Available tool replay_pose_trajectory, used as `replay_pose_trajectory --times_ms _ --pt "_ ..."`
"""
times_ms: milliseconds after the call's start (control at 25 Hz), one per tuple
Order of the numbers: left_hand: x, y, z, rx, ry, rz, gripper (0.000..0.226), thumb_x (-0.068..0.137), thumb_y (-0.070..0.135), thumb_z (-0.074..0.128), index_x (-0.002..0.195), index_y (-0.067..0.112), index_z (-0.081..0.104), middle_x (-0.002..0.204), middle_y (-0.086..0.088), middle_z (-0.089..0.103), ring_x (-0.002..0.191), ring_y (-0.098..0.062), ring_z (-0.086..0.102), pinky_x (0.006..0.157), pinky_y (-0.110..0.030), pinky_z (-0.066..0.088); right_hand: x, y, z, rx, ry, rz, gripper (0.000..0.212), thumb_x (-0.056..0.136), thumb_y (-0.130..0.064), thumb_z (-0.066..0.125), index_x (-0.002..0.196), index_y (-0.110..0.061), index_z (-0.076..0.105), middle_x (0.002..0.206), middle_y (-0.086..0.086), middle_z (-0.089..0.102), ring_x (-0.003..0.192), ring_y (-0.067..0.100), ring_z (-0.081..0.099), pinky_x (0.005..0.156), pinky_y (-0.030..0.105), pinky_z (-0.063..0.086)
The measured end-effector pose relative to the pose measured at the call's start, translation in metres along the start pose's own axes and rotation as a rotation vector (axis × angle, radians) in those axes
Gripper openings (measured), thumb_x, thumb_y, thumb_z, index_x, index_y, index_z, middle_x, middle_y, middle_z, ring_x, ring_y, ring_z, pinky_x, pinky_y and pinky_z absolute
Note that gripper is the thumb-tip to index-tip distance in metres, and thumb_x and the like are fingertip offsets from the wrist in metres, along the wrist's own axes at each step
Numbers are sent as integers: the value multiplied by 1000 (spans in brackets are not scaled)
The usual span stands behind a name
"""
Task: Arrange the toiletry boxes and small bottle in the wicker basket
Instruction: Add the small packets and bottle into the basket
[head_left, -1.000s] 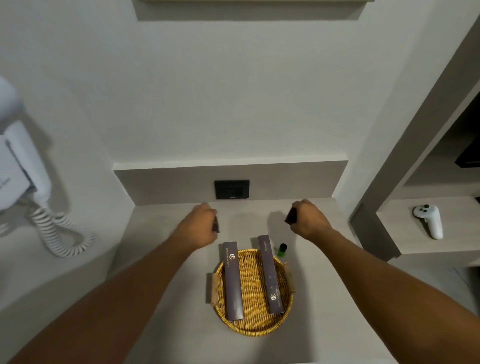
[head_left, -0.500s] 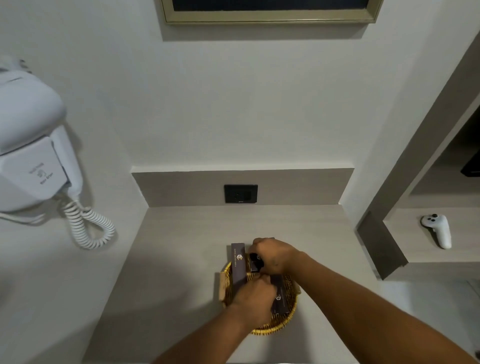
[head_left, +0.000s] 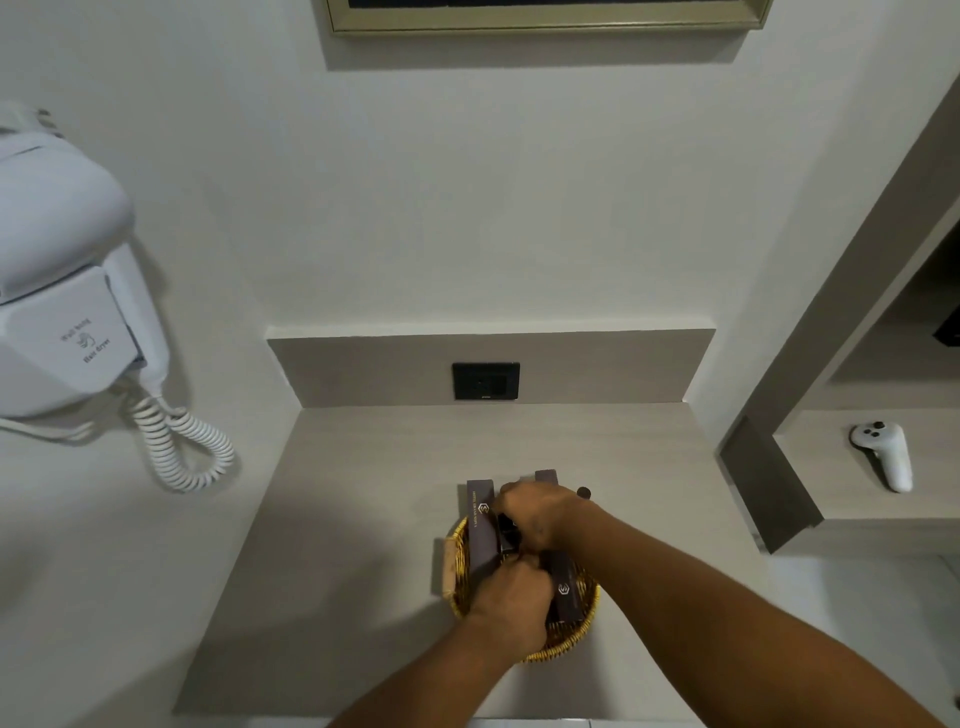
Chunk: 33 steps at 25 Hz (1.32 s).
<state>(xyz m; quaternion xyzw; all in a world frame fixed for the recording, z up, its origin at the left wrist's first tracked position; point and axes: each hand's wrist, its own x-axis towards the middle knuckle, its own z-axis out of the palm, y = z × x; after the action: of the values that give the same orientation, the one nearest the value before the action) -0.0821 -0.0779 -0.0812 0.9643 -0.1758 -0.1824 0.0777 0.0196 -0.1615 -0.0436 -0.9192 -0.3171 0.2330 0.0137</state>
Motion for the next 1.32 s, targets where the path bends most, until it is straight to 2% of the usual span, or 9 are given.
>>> replay_pose_trajectory --times_ms 200,680,840,1000,1320 --pt "6 -4 5 -9 18 5 39 78 5 68 115 8 59 114 -15 57 103 -30 56 91 -42 53 -1 7 9 -38 -36 46 53 77 -12 80 124 -10 58 119 12 58 106 30 59 85 37 50" --pt "11 -10 9 -35 -5 3 39 79 12 72 116 10 59 114 -13 59 102 -27 57 91 -41 53 8 9 23 -29 -56 3 32 87 -10 68 118 -9 61 116 13 63 103 30 61 86 37 50" --pt "11 -11 12 -39 5 18 41 79 13 72 118 10 59 116 -13 58 104 -28 57 93 -41 52 6 11 24 -17 -27 -19 36 84 -13 71 118 -11 61 115 13 63 103 31 61 80 35 47" --pt "10 -11 12 -31 17 28 41 79 15 72 117 9 59 116 -14 59 104 -28 57 93 -41 52 4 12 25 -10 -23 -41 42 82 -14 74 122 -11 61 119 12 62 107 32 60 90 39 51" --pt "6 -12 10 -28 25 52 43 79 18 73 119 10 59 118 -13 58 105 -27 57 94 -40 52 3 10 24 -13 -33 -46 43 83 -17 74 122 -11 59 117 13 61 106 31 59 86 36 49"
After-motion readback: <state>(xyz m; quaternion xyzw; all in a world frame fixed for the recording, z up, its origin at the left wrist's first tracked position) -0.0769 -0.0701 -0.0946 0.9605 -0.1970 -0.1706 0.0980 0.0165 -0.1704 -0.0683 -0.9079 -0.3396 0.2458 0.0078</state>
